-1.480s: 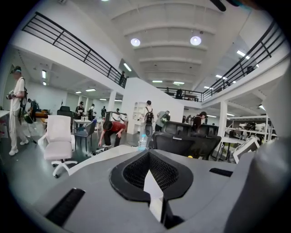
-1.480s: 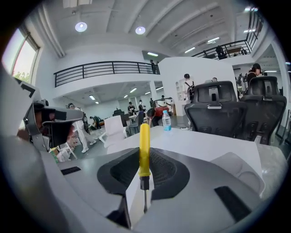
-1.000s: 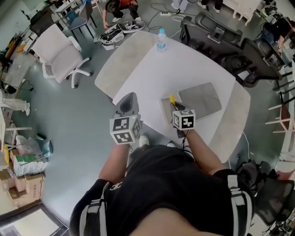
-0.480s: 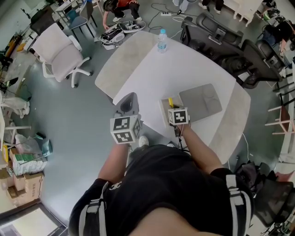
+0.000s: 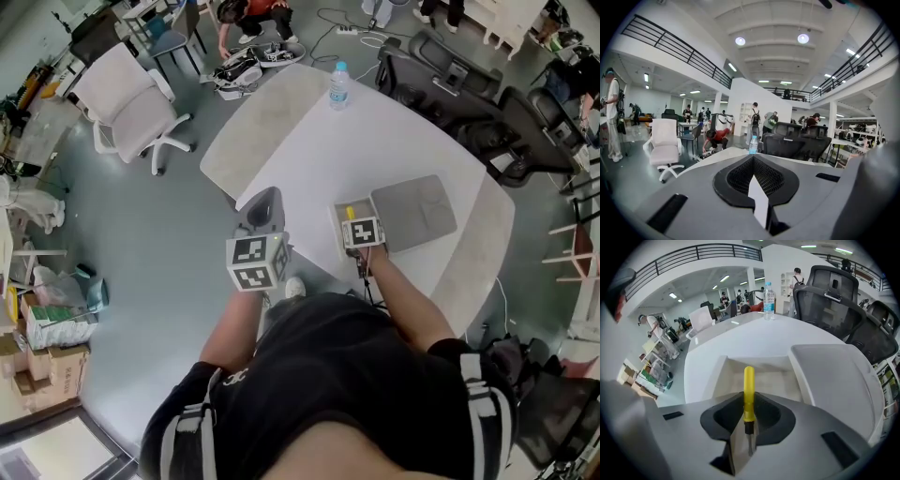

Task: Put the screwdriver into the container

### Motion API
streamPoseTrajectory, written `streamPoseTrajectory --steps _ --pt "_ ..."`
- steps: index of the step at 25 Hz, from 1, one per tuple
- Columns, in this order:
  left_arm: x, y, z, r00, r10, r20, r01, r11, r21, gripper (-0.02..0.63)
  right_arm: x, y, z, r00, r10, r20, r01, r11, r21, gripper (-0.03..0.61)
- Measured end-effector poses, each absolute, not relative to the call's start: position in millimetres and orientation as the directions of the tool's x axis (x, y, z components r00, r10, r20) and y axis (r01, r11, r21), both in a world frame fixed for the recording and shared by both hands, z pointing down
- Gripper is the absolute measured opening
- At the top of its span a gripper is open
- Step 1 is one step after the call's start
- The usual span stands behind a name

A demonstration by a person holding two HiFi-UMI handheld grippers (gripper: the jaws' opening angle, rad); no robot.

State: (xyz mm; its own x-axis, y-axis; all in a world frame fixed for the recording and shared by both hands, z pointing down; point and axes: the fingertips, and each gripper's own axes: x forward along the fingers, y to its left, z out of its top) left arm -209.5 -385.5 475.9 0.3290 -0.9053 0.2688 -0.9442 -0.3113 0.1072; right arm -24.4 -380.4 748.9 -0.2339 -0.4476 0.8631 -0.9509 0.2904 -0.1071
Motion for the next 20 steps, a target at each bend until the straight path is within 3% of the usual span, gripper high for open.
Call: streamPoseTrajectory --steps 5,11,18,20 --pt "-211.5 -387.1 477.6 0.32 -0.908 0.27 -0.947 -0.303 0.106 0.003 -57.2 -390.2 754.0 -0.376 -0.429 0.821 -0.909 0.345 -0.236 0.052" --pt "-213.7 -386.3 478.4 0.312 -0.91 0.272 -0.95 -0.295 0.105 0.003 -8.2 -386.6 769.9 -0.11 -0.367 0.924 -0.954 0.301 0.006 0.052" --pt "-215.1 -384.9 479.2 0.305 -0.911 0.276 -0.952 -0.286 0.107 0.003 -17.3 -388.9 770.2 -0.153 -0.368 0.917 -0.941 0.339 -0.021 0.055" --pt "-213.4 -384.9 478.7 0.311 -0.91 0.274 -0.95 -0.293 0.106 0.003 -18.5 -390.9 766.1 -0.165 -0.39 0.906 -0.939 0.343 -0.023 0.1"
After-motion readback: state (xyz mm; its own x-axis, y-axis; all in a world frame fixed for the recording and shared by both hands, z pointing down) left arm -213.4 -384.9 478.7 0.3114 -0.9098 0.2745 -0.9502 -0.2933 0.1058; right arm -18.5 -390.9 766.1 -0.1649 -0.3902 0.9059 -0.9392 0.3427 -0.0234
